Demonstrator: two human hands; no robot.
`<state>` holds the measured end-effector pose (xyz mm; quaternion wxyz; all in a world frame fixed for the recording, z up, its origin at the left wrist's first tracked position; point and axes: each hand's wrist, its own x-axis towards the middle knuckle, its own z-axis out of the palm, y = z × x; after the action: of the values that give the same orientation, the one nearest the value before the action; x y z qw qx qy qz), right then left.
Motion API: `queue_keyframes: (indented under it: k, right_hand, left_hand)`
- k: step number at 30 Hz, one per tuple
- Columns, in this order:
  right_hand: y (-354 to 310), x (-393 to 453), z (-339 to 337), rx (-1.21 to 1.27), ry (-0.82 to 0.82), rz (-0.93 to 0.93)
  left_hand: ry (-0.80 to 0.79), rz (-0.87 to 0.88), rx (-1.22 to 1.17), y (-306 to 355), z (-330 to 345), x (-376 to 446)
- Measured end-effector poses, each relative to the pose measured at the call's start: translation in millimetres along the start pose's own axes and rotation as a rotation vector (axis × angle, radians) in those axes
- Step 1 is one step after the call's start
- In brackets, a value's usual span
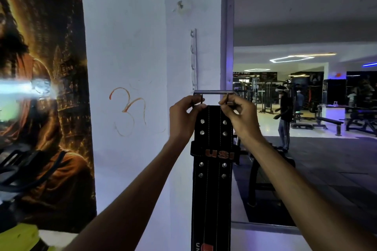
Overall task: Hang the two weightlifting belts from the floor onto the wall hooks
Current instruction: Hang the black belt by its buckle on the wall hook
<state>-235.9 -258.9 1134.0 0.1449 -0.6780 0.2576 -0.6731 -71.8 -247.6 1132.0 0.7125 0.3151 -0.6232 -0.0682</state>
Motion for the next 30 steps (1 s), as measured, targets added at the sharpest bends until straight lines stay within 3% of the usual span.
queue_keyframes:
  k: [5, 15, 30]
  right_hand:
    - [55, 30, 33, -0.023, 0.097, -0.025]
    - [149, 124, 97, -0.046, 0.119, -0.010]
    - [220, 221, 133, 0.007, 0.127, -0.054]
  left_hand:
    - [-0.016, 0.056, 0.024, -61, 1, 35]
    - [-0.072, 0.057, 0.020, -174, 6, 135]
    - [0.051, -0.012, -0.078, -251, 36, 227]
